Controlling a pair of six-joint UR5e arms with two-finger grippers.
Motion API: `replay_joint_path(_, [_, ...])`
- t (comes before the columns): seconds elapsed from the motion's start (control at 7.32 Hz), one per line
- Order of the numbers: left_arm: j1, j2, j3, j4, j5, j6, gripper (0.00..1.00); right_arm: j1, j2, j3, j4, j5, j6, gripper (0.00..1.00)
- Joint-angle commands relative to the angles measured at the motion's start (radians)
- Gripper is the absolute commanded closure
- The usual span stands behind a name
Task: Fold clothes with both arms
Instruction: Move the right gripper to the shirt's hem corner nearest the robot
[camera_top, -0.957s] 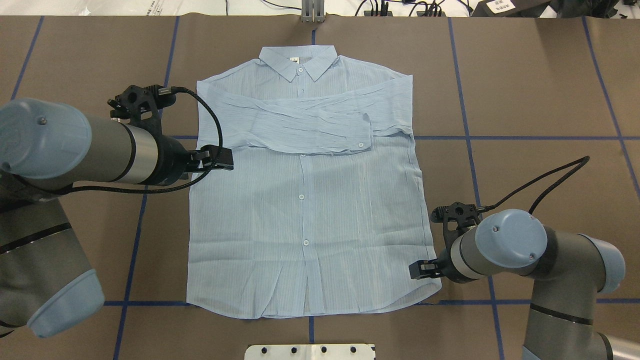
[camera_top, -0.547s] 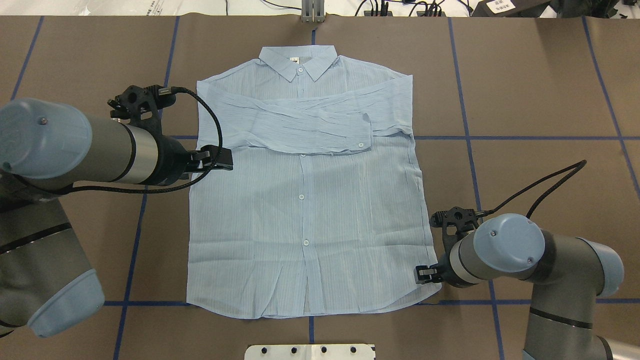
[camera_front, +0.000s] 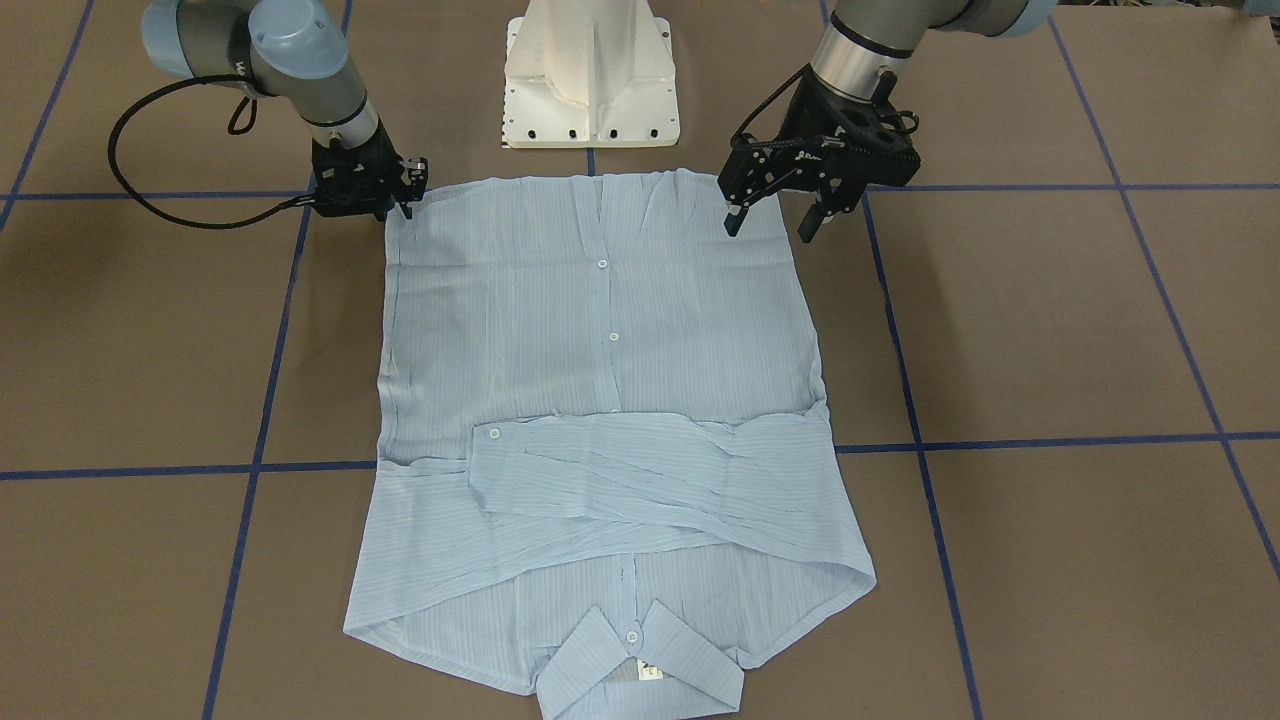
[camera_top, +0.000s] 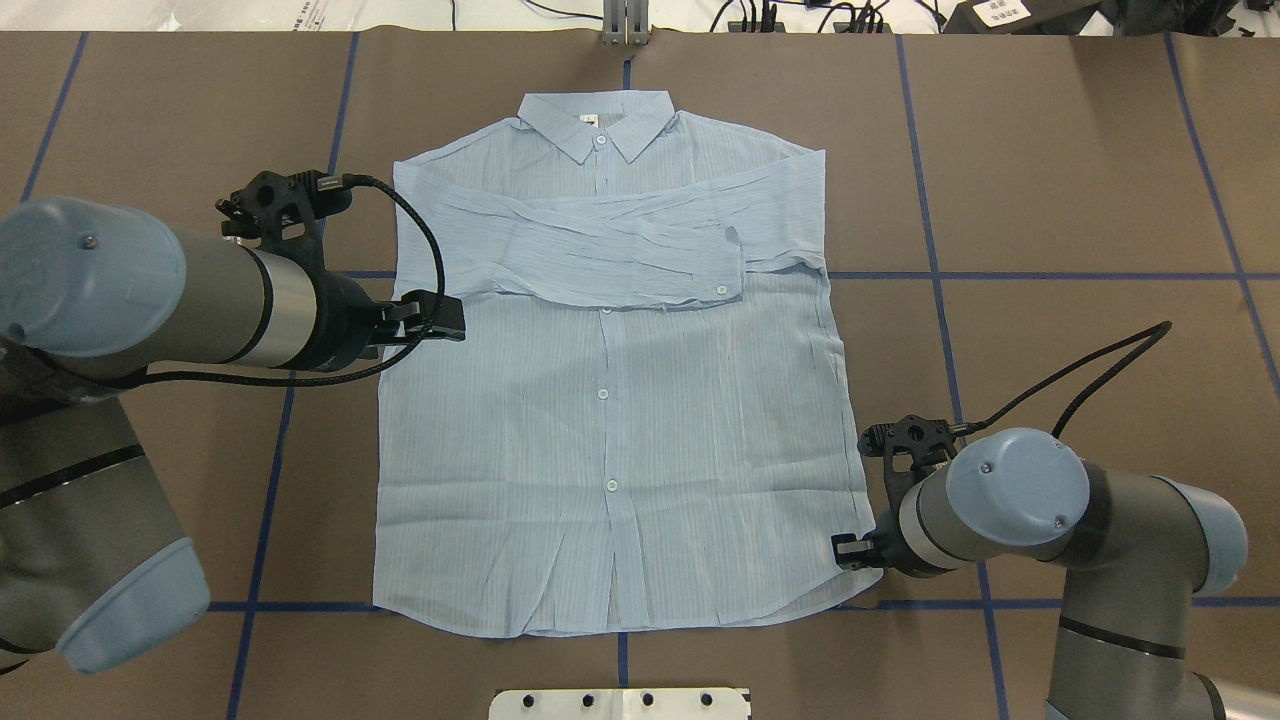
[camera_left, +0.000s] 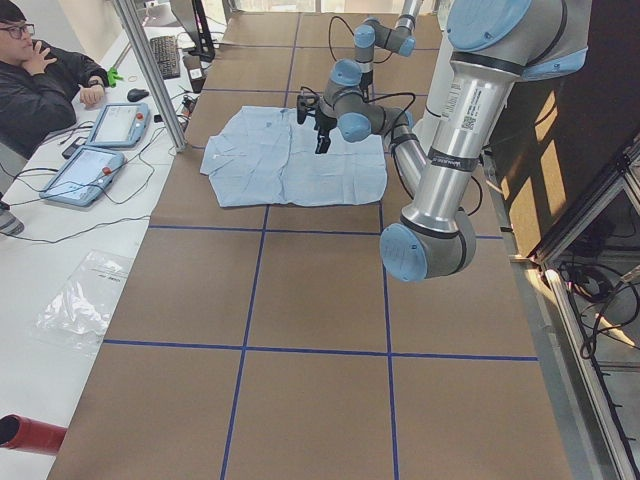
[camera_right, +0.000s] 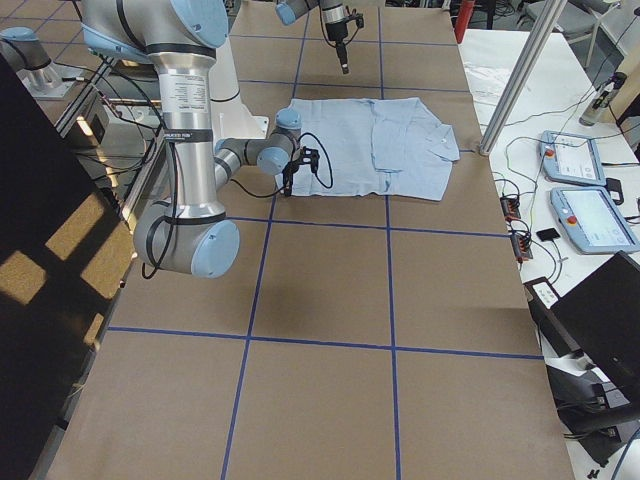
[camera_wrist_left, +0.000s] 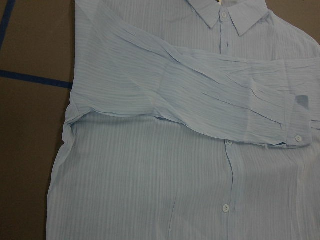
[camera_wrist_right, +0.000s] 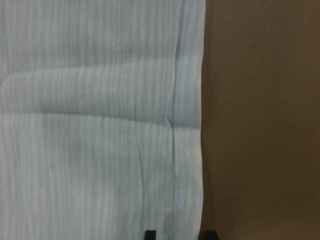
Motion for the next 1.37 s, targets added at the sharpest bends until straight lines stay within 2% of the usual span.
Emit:
replay_joint_path(0.0, [0.0,-0.003,0.0,0.0,0.0,0.0,0.05,0.001,-0.001,0.003,0.0,0.003,0.0,0.56])
replay_joint_path(0.82, [0.002,0.0,0.002,-0.002,-0.002,0.002,0.05,-0.003,-0.006,0.005,-0.025,0.004,0.0,0.58])
replay_joint_path(1.09, [0.002,0.0,0.003,-0.002,-0.002,0.002,0.05,-0.005,-0.004,0.005,-0.025,0.004,0.0,0.73])
replay_joint_path(1.23, [0.002,0.002,0.003,-0.002,-0.002,0.002,0.05,-0.005,-0.003,0.005,-0.025,0.004,0.0,0.87])
